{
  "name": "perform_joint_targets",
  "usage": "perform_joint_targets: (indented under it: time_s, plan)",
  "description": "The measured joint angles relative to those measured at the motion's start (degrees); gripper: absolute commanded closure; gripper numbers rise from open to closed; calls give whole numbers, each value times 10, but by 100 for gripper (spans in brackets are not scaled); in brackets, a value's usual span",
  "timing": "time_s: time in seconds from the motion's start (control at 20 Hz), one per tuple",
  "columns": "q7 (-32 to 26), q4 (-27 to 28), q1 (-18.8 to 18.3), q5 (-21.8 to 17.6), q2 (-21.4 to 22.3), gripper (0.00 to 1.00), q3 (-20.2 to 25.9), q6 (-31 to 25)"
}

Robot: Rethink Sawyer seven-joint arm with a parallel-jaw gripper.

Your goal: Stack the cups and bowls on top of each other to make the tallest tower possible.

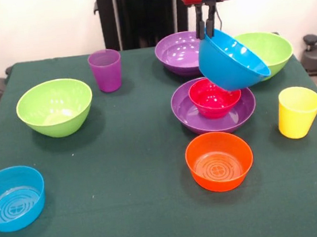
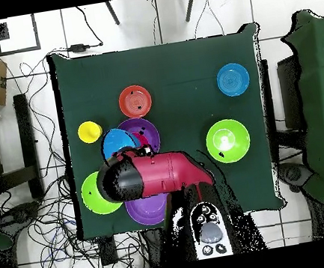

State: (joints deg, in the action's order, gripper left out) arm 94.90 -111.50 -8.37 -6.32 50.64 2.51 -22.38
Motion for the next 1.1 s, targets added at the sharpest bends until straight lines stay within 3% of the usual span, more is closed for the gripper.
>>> perform_joint_targets:
  time_s: [0.65,1.1]
  plan:
    - [28,-32,9,0,0,100,-9,49]
    - [42,-37,13,0,0,100,-13,51]
